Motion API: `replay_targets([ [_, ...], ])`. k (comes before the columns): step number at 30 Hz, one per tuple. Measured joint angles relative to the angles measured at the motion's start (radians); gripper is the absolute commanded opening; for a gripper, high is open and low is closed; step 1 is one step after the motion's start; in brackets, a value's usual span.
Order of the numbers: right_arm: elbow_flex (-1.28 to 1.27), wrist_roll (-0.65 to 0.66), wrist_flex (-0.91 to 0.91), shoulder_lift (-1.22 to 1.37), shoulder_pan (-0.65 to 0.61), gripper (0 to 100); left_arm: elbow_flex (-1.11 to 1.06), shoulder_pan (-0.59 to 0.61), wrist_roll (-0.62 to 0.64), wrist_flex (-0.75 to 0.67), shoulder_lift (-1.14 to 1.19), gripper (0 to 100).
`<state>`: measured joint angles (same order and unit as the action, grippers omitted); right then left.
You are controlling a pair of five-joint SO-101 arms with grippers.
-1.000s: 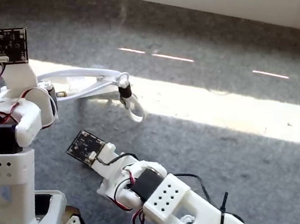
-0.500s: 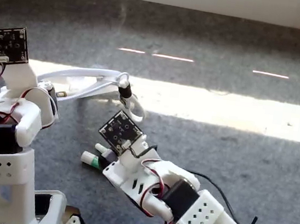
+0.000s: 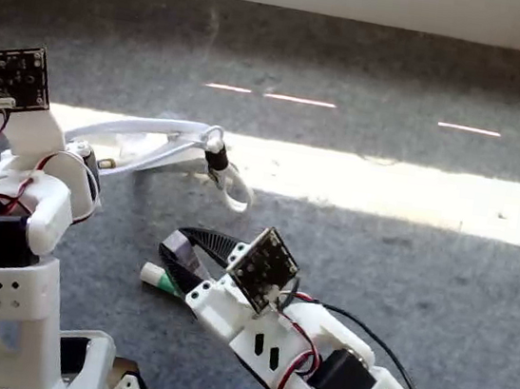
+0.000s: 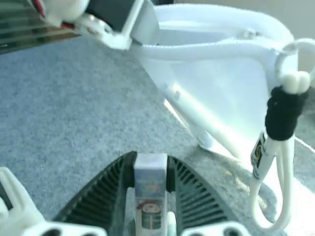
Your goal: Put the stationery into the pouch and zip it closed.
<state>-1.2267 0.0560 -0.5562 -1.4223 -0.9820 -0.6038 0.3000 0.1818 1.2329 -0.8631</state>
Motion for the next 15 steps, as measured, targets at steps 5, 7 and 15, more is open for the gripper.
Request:
replay_targets([
  [5,0.000,0.000,0.098,-0.063,0.000,0.4,-0.002,0.000,0.000,0.000,0.000,1],
  [7,0.000,0.000,0.149,-0.081,0.000,0.4,-0.002,0.000,0.000,0.000,0.000,1],
  [15,0.000,0.000,0.350,-0.101,0.000,0.4,-0.003,0.000,0.000,-0.003,0.000,1],
])
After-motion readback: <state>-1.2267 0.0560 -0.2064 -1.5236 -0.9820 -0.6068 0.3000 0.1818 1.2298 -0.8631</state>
